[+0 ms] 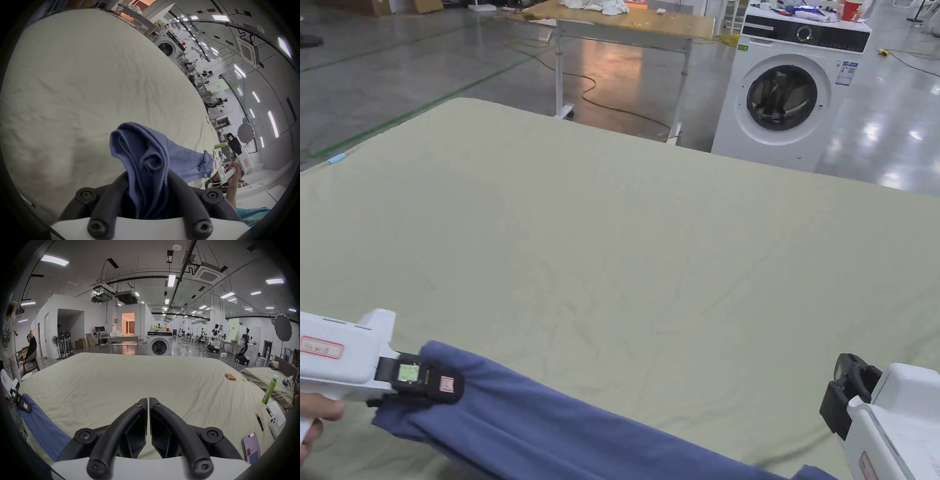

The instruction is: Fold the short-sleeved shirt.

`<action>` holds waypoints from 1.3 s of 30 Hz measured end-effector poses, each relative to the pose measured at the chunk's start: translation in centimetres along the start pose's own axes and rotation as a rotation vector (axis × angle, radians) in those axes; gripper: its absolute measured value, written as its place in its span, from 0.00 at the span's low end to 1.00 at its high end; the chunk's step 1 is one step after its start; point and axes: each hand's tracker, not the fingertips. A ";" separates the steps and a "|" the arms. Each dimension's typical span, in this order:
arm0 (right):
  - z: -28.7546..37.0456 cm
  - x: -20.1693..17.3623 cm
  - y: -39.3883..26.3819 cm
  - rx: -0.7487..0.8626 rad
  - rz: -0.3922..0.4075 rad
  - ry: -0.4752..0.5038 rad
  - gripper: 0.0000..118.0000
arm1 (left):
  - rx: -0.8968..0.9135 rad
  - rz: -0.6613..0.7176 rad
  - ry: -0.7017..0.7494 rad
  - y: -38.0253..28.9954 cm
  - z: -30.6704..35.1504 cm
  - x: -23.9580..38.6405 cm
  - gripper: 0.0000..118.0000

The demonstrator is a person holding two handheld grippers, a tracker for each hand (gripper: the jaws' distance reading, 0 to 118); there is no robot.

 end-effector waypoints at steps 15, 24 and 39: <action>-0.4 0.4 -0.1 0.003 -0.012 0.022 0.01 | -0.084 -0.066 -0.071 -0.7 -0.2 9.6 0.02; 0.5 2.0 -0.7 -0.008 -0.034 -0.006 0.01 | -0.246 -0.156 -0.062 -3.8 -11.1 16.6 0.02; 1.2 2.9 -1.6 -0.033 -0.043 -0.026 0.01 | -0.312 -0.119 0.097 -6.4 -18.2 18.4 0.44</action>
